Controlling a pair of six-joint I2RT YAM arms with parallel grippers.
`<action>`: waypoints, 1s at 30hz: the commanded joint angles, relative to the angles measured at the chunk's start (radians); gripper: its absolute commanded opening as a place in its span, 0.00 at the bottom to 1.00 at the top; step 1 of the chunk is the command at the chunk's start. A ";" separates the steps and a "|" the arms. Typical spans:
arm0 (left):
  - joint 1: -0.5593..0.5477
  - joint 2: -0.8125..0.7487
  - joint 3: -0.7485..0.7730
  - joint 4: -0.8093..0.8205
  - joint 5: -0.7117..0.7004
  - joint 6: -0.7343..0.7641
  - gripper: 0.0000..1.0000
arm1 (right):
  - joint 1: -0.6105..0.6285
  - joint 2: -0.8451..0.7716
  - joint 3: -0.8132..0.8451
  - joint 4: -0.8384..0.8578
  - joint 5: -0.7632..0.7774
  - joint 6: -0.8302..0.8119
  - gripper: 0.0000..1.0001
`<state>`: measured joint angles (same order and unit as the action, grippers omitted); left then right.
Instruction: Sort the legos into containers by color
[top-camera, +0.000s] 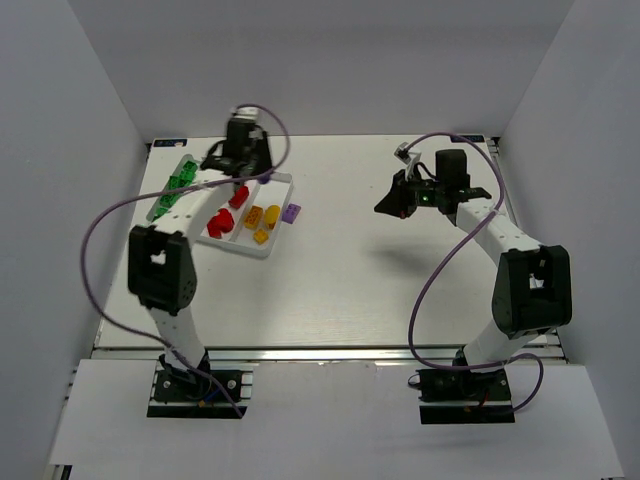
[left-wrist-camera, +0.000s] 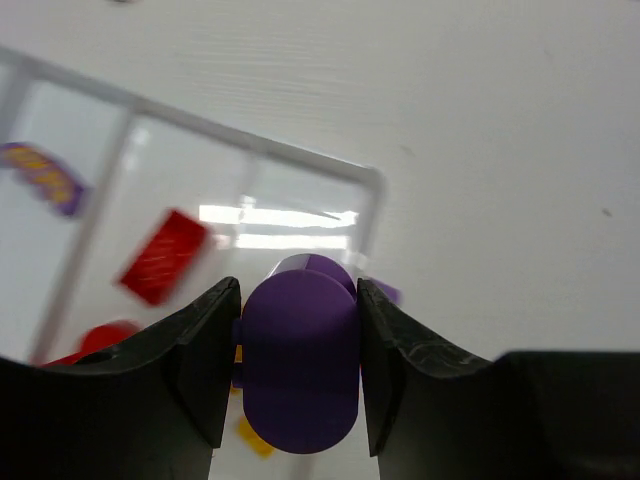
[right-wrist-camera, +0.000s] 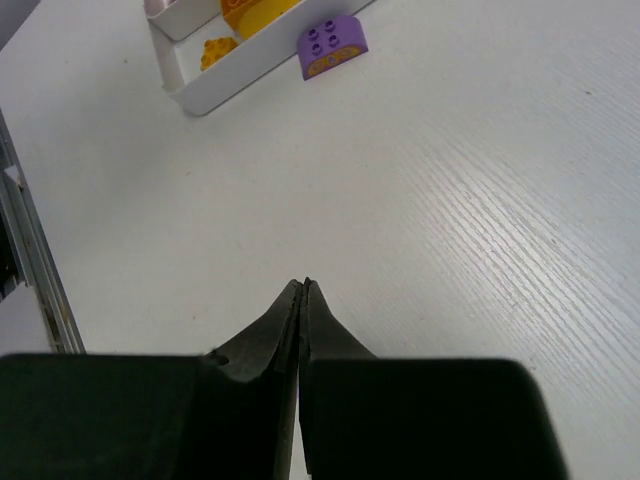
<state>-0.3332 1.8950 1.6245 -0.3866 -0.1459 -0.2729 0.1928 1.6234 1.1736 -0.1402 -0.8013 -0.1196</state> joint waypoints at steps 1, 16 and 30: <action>0.143 -0.106 -0.113 -0.023 0.020 -0.003 0.11 | 0.017 -0.013 0.012 -0.033 -0.058 -0.052 0.02; 0.369 0.085 -0.008 -0.084 -0.081 0.118 0.26 | 0.037 0.000 0.021 -0.052 -0.058 -0.077 0.09; 0.384 0.196 0.083 -0.107 -0.179 0.043 0.70 | 0.045 0.023 0.057 -0.102 -0.055 -0.133 0.31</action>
<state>0.0505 2.1212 1.6657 -0.4896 -0.2981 -0.2062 0.2298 1.6321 1.1824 -0.2161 -0.8406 -0.2089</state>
